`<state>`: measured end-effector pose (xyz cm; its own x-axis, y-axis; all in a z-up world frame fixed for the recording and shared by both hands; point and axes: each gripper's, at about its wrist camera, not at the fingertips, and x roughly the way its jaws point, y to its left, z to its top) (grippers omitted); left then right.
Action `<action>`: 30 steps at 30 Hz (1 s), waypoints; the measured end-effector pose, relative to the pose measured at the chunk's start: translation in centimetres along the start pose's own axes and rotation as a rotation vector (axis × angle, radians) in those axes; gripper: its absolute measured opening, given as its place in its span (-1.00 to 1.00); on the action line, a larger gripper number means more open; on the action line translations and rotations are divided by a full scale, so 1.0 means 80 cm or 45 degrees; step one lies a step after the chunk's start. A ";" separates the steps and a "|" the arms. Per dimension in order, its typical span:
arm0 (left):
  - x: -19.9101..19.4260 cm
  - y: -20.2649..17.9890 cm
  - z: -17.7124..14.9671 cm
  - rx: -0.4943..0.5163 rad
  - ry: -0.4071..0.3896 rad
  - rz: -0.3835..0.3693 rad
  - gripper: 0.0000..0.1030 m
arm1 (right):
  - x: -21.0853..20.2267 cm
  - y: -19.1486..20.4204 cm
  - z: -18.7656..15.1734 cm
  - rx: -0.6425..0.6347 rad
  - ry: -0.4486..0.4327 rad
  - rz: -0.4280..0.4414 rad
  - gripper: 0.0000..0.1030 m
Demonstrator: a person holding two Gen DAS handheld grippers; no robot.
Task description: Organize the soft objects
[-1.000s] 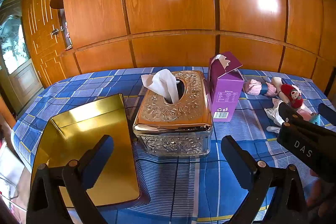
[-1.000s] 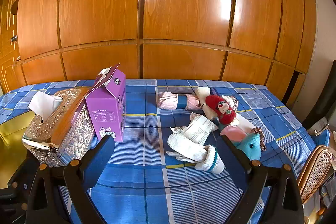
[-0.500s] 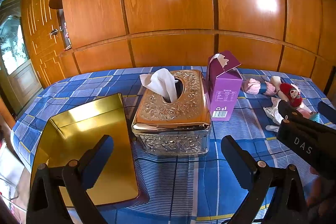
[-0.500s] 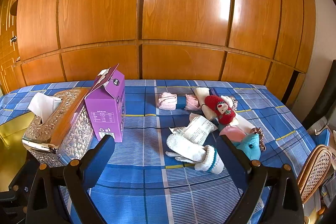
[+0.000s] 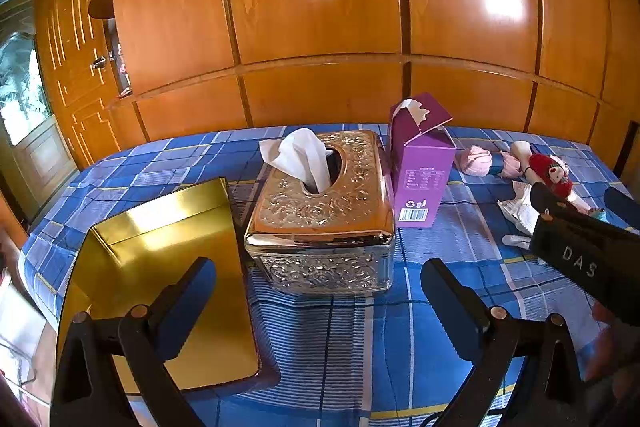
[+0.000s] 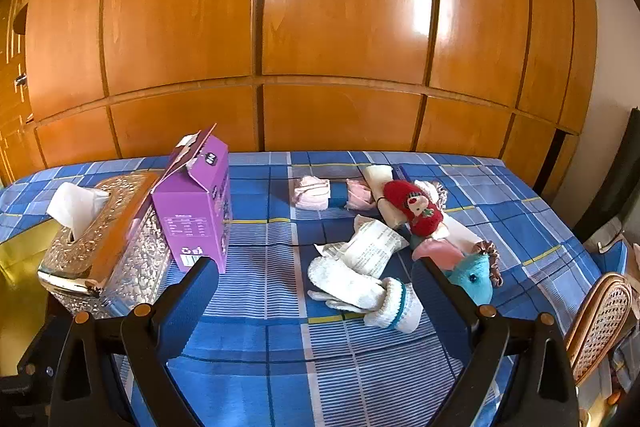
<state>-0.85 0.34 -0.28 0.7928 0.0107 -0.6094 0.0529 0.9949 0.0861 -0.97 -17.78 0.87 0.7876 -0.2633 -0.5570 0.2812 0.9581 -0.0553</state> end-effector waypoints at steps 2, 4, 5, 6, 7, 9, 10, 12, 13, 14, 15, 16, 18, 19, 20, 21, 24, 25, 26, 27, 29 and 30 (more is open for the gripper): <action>0.001 -0.002 0.000 0.008 0.002 -0.006 0.99 | 0.003 -0.006 0.002 0.019 0.010 0.000 0.92; 0.002 -0.005 -0.001 0.022 0.003 -0.010 0.99 | 0.007 -0.016 0.005 0.044 0.023 -0.004 0.92; 0.002 -0.007 0.000 0.034 0.003 -0.016 0.99 | 0.009 -0.021 0.006 0.055 0.026 -0.006 0.92; 0.002 -0.009 0.000 0.047 0.002 -0.026 0.99 | 0.011 -0.027 0.008 0.070 0.031 -0.010 0.92; 0.002 -0.011 0.000 0.062 0.001 -0.045 0.99 | 0.016 -0.040 0.011 0.103 0.042 -0.017 0.92; 0.001 -0.016 -0.001 0.096 -0.007 -0.113 0.99 | 0.023 -0.059 0.014 0.146 0.054 -0.035 0.92; 0.000 -0.018 0.000 0.114 -0.012 -0.155 0.99 | 0.030 -0.077 0.016 0.180 0.062 -0.060 0.92; 0.000 -0.025 0.001 0.157 -0.001 -0.245 0.99 | 0.041 -0.101 0.018 0.223 0.080 -0.093 0.92; 0.001 -0.030 0.002 0.184 0.012 -0.275 0.99 | 0.049 -0.120 0.020 0.258 0.091 -0.119 0.92; 0.001 -0.037 0.003 0.214 0.023 -0.285 0.99 | 0.053 -0.132 0.020 0.278 0.095 -0.137 0.92; 0.003 -0.045 0.005 0.252 0.032 -0.296 0.99 | 0.059 -0.149 0.021 0.307 0.101 -0.164 0.92; 0.003 -0.051 0.007 0.275 0.035 -0.318 0.99 | 0.064 -0.162 0.022 0.329 0.104 -0.182 0.92; 0.004 -0.065 0.011 0.308 0.042 -0.379 0.99 | 0.075 -0.185 0.024 0.376 0.113 -0.214 0.92; 0.003 -0.076 0.016 0.336 0.047 -0.422 0.99 | 0.081 -0.199 0.024 0.424 0.122 -0.224 0.92; 0.003 -0.084 0.019 0.359 0.050 -0.447 0.99 | 0.086 -0.209 0.024 0.473 0.136 -0.215 0.92; 0.004 -0.092 0.022 0.380 0.055 -0.469 0.99 | 0.090 -0.217 0.024 0.514 0.142 -0.198 0.92; 0.015 -0.122 0.035 0.434 0.070 -0.522 0.99 | 0.092 -0.236 0.022 0.621 0.113 -0.187 0.92; 0.020 -0.131 0.039 0.449 0.074 -0.537 0.97 | 0.093 -0.241 0.020 0.654 0.114 -0.163 0.92; 0.025 -0.138 0.041 0.465 0.080 -0.554 0.94 | 0.094 -0.244 0.018 0.671 0.117 -0.147 0.92; 0.029 -0.146 0.043 0.486 0.086 -0.569 0.92 | 0.095 -0.246 0.017 0.685 0.122 -0.134 0.92; 0.040 -0.168 0.044 0.554 0.103 -0.605 0.77 | 0.096 -0.249 0.016 0.712 0.125 -0.110 0.92; 0.046 -0.180 0.044 0.595 0.116 -0.623 0.73 | 0.095 -0.250 0.015 0.718 0.125 -0.100 0.92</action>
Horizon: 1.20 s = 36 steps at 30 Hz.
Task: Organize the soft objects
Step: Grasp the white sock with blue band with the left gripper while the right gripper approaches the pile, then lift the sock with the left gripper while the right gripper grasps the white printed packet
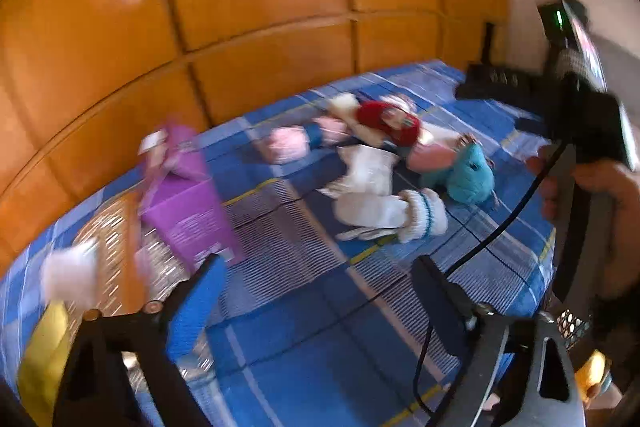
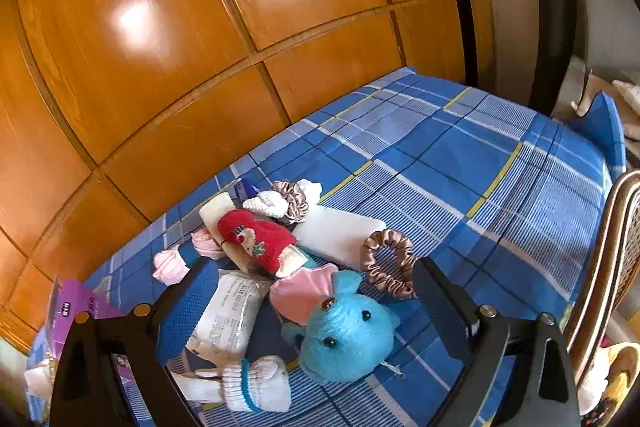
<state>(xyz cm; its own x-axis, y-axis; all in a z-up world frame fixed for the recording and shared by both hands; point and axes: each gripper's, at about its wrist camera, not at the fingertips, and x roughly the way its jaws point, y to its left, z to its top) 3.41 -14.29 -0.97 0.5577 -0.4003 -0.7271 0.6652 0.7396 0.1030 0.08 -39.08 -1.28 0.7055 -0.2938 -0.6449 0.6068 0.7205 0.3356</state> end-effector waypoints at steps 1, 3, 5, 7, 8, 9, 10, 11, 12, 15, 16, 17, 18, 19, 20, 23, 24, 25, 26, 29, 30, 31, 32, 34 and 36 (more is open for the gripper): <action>0.011 -0.008 0.005 0.040 0.017 -0.017 0.67 | 0.000 -0.001 0.000 0.006 0.002 0.014 0.92; 0.029 -0.020 0.014 0.098 0.033 -0.055 0.62 | 0.000 -0.001 0.000 0.012 0.006 0.027 0.92; 0.048 -0.034 0.023 0.200 0.040 -0.070 0.54 | 0.001 -0.004 0.001 0.030 0.015 0.045 0.92; 0.064 -0.050 0.032 0.316 0.043 -0.068 0.51 | 0.004 -0.009 0.001 0.060 0.028 0.062 0.92; 0.072 -0.057 0.037 0.365 0.047 -0.074 0.51 | 0.005 -0.010 0.001 0.069 0.036 0.066 0.92; 0.077 -0.063 0.039 0.409 0.046 -0.086 0.51 | 0.006 -0.011 0.002 0.078 0.046 0.073 0.92; 0.086 -0.073 0.043 0.474 0.044 -0.103 0.51 | 0.007 -0.012 0.002 0.083 0.049 0.078 0.92; 0.093 -0.078 0.043 0.516 0.052 -0.110 0.51 | 0.008 -0.013 0.002 0.088 0.055 0.081 0.92; 0.102 -0.086 0.044 0.567 0.063 -0.108 0.51 | 0.008 -0.013 0.001 0.092 0.059 0.082 0.92; 0.137 -0.102 0.038 0.670 0.132 -0.102 0.52 | 0.010 -0.015 0.001 0.104 0.075 0.088 0.92; 0.147 -0.103 0.036 0.668 0.160 -0.111 0.50 | 0.011 -0.016 0.001 0.107 0.077 0.089 0.92; 0.153 -0.103 0.034 0.649 0.188 -0.141 0.24 | 0.011 -0.016 0.001 0.110 0.079 0.090 0.92; 0.160 -0.099 0.032 0.612 0.226 -0.186 -0.03 | 0.011 -0.017 0.001 0.114 0.081 0.094 0.92; 0.166 -0.095 0.029 0.550 0.260 -0.238 -0.17 | 0.012 -0.017 0.001 0.116 0.083 0.095 0.92; 0.164 -0.089 0.025 0.491 0.244 -0.255 -0.24 | 0.012 -0.017 0.002 0.120 0.085 0.103 0.92; 0.148 -0.070 0.014 0.374 0.222 -0.296 -0.37 | 0.013 -0.015 0.001 0.118 0.094 0.128 0.83; 0.140 -0.059 0.006 0.317 0.221 -0.301 -0.37 | 0.014 -0.013 0.001 0.112 0.099 0.135 0.80; 0.132 -0.052 -0.002 0.271 0.223 -0.294 -0.37 | 0.015 -0.008 0.001 0.092 0.108 0.144 0.77; 0.124 -0.043 -0.010 0.226 0.224 -0.288 -0.37 | 0.016 -0.004 0.000 0.071 0.118 0.148 0.75; 0.103 -0.016 -0.035 0.098 0.235 -0.292 -0.37 | 0.024 0.018 -0.005 -0.031 0.188 0.176 0.70; 0.101 -0.012 -0.040 0.092 0.228 -0.291 -0.37 | 0.029 0.024 -0.008 -0.058 0.225 0.186 0.70; 0.093 -0.006 -0.050 0.070 0.222 -0.281 -0.37 | 0.038 0.035 -0.012 -0.086 0.301 0.197 0.70; 0.090 -0.004 -0.055 0.059 0.221 -0.277 -0.37 | 0.046 0.043 -0.015 -0.097 0.357 0.199 0.70; 0.084 0.002 -0.067 0.034 0.212 -0.267 -0.38 | 0.061 0.061 -0.019 -0.111 0.461 0.211 0.70; 0.086 0.003 -0.072 0.013 0.206 -0.258 -0.40 | 0.082 0.086 -0.025 -0.148 0.526 0.199 0.70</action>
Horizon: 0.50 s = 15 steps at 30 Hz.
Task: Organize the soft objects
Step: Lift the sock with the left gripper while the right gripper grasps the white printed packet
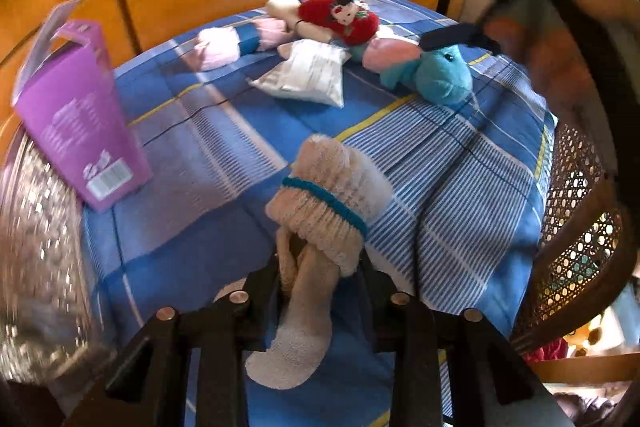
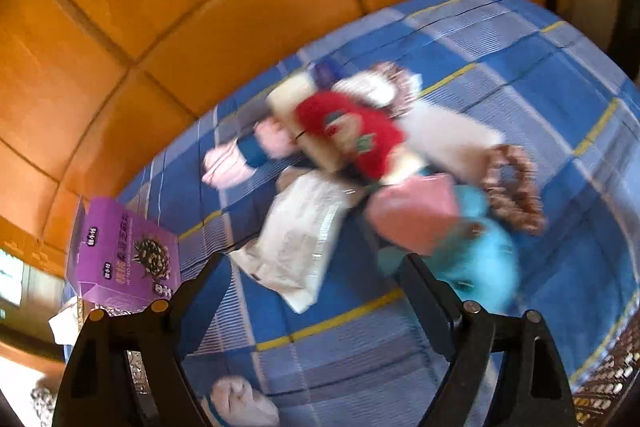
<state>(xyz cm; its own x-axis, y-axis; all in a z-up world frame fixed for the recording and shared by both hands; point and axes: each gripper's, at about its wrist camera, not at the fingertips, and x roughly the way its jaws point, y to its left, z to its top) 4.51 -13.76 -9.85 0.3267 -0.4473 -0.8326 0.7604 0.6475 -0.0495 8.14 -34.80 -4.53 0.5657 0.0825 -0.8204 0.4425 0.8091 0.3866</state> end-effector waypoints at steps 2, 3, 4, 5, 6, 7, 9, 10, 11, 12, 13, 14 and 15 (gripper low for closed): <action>0.005 -0.002 0.003 -0.033 -0.014 -0.004 -0.41 | 0.034 0.019 0.009 -0.038 0.072 -0.056 0.70; 0.004 -0.001 0.002 -0.049 -0.019 -0.004 -0.41 | 0.056 0.024 0.014 -0.047 0.114 -0.088 0.70; 0.003 0.000 0.000 -0.061 -0.025 -0.003 -0.41 | 0.074 0.024 0.017 -0.039 0.149 -0.126 0.70; 0.000 0.000 -0.003 -0.059 -0.033 0.003 -0.42 | 0.087 0.023 0.019 -0.025 0.169 -0.154 0.71; -0.003 0.000 -0.006 -0.060 -0.039 0.009 -0.42 | 0.097 0.024 0.020 -0.022 0.171 -0.155 0.70; -0.005 0.002 -0.009 -0.072 -0.049 0.012 -0.43 | 0.103 0.027 0.022 -0.036 0.150 -0.150 0.67; -0.015 0.007 -0.017 -0.102 -0.063 0.010 -0.46 | 0.113 0.030 0.025 -0.046 0.138 -0.146 0.67; -0.017 0.010 -0.021 -0.117 -0.067 0.008 -0.47 | 0.118 0.028 0.024 -0.037 0.149 -0.134 0.68; -0.021 0.013 -0.024 -0.132 -0.070 0.004 -0.47 | 0.118 0.027 0.024 -0.041 0.136 -0.133 0.66; -0.024 0.016 -0.026 -0.145 -0.074 0.004 -0.47 | 0.117 0.027 0.024 -0.040 0.129 -0.136 0.63; -0.026 0.018 -0.028 -0.155 -0.076 0.004 -0.47 | 0.116 0.025 0.024 -0.034 0.128 -0.123 0.58; -0.028 0.021 -0.030 -0.165 -0.078 0.002 -0.47 | 0.115 0.023 0.023 -0.019 0.131 -0.101 0.56; -0.030 0.022 -0.032 -0.172 -0.078 0.003 -0.47 | 0.114 0.023 0.023 0.000 0.135 -0.077 0.56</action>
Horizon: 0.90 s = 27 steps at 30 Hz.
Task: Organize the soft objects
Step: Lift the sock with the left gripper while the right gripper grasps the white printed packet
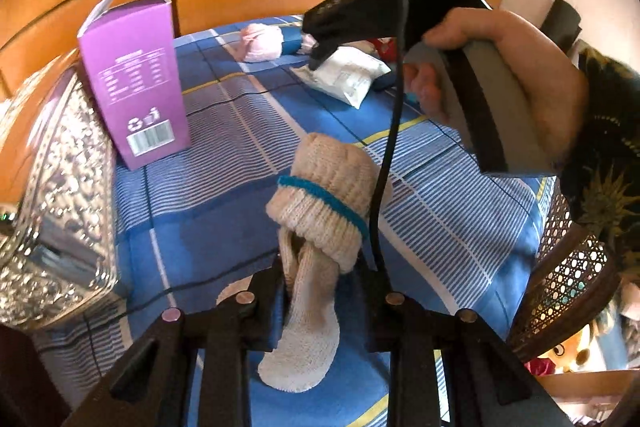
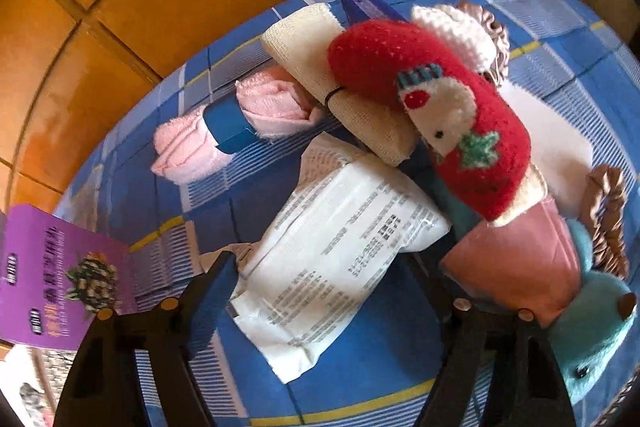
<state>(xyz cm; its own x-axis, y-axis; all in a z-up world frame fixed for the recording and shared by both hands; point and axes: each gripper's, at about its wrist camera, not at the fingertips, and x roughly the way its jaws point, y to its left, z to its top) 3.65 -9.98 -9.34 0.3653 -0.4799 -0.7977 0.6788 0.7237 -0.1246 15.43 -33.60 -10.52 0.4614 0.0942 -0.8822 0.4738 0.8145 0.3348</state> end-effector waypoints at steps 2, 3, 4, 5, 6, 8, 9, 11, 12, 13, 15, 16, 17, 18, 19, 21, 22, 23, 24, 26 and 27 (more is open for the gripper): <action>-0.006 0.002 -0.001 -0.016 -0.008 0.007 -0.48 | -0.001 -0.012 0.002 0.083 0.003 0.076 0.59; -0.009 0.004 -0.002 -0.019 -0.015 0.009 -0.48 | -0.004 -0.019 0.005 0.126 0.004 0.106 0.59; -0.016 0.005 -0.002 -0.023 -0.029 0.014 -0.48 | -0.006 -0.024 0.008 0.169 0.004 0.144 0.62; -0.019 0.006 0.000 -0.027 -0.037 0.017 -0.48 | -0.006 -0.029 0.010 0.203 0.005 0.173 0.62; -0.023 0.009 0.002 -0.032 -0.044 0.020 -0.48 | -0.005 -0.031 0.011 0.217 0.006 0.182 0.62; -0.032 0.012 0.006 -0.033 -0.065 0.040 -0.48 | -0.004 -0.029 0.012 0.215 -0.003 0.173 0.62; -0.037 0.013 0.008 -0.036 -0.071 0.045 -0.48 | -0.003 -0.026 0.012 0.208 -0.010 0.157 0.62; -0.048 0.018 0.014 -0.047 -0.098 0.045 -0.48 | -0.002 -0.020 0.013 0.175 -0.018 0.118 0.52; -0.053 0.018 0.018 -0.045 -0.112 0.048 -0.48 | -0.004 -0.016 0.010 0.156 -0.027 0.076 0.37; -0.061 0.018 0.025 -0.039 -0.134 0.044 -0.48 | -0.003 -0.009 0.008 0.124 -0.042 0.018 0.24; -0.074 0.015 0.041 -0.021 -0.169 0.036 -0.48 | -0.001 -0.002 0.008 0.092 -0.042 -0.017 0.14; -0.079 0.014 0.050 -0.010 -0.183 0.032 -0.48 | 0.000 0.002 0.008 0.068 -0.041 -0.035 0.11; -0.084 0.012 0.062 0.002 -0.199 0.027 -0.48 | 0.003 0.008 0.007 0.054 -0.040 -0.047 0.10; -0.087 0.012 0.071 0.006 -0.207 0.022 -0.48 | 0.005 0.012 0.006 0.039 -0.038 -0.061 0.09; -0.089 0.011 0.087 0.009 -0.214 0.012 -0.48 | 0.006 0.015 0.005 0.028 -0.033 -0.074 0.07; -0.091 0.011 0.109 0.010 -0.232 0.003 -0.48 | 0.015 0.026 0.004 -0.009 -0.031 -0.104 0.06; -0.090 0.012 0.128 0.002 -0.239 -0.011 -0.48 | 0.017 0.029 0.003 -0.018 -0.030 -0.112 0.07; -0.089 0.014 0.141 -0.009 -0.245 -0.018 -0.48 | 0.019 0.032 0.003 -0.027 -0.028 -0.117 0.07; -0.087 0.016 0.158 -0.019 -0.249 -0.022 -0.48 | 0.021 0.036 0.001 -0.036 -0.027 -0.121 0.07; -0.085 0.025 0.190 -0.052 -0.266 -0.008 -0.48 | 0.021 0.039 0.000 -0.053 -0.027 -0.131 0.09; -0.081 0.033 0.207 -0.076 -0.268 0.000 -0.48 | 0.022 0.042 -0.002 -0.065 -0.029 -0.137 0.09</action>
<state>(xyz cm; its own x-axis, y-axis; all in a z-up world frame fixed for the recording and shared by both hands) 13.60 -13.21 5.24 0.4944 -0.5684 -0.6576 0.6422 0.7487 -0.1644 17.70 -30.57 -10.99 0.4272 -0.0078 -0.9041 0.4832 0.8471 0.2210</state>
